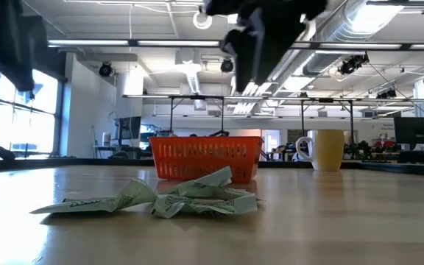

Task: Pick and place Stevia / Truvia into bins
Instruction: Put the stevia packet into the orange bin

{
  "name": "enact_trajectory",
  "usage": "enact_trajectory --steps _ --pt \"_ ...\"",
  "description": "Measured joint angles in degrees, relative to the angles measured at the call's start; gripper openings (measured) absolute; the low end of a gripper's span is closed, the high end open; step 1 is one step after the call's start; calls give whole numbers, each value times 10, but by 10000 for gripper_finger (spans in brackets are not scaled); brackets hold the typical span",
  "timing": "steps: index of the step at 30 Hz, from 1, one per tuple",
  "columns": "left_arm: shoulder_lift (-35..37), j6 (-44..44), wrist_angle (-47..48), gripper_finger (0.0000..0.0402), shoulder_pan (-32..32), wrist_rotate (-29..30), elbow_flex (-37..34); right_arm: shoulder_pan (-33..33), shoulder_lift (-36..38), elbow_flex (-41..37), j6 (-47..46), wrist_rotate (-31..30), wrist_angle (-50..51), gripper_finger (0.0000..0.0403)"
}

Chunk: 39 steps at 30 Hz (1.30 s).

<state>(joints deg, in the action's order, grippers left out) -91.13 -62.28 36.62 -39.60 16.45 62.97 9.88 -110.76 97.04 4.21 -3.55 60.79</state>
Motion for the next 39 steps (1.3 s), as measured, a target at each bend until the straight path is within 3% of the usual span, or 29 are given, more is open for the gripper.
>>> enact_trajectory --steps 3,5,13,24,28,33,39 --pt "0 69 -156 205 4 -1 -43 29 53 -82 -25 -28 -27 298" --pt "0 113 -211 205 3 11 -62 49 89 -136 -48 -50 -51 299" --pt "-59 164 -261 205 14 18 -67 116 190 -275 -149 -153 -127 299" --pt "-161 205 -231 205 51 -6 -3 169 215 -319 -206 -204 -120 299" --pt "-177 205 -231 205 52 -47 1 175 214 -325 -234 -219 -97 299" --pt "-183 207 -224 202 51 -50 2 176 212 -325 -275 -273 -50 298" --pt "-182 246 -150 136 58 -13 5 174 212 -325 -300 -290 -43 298"
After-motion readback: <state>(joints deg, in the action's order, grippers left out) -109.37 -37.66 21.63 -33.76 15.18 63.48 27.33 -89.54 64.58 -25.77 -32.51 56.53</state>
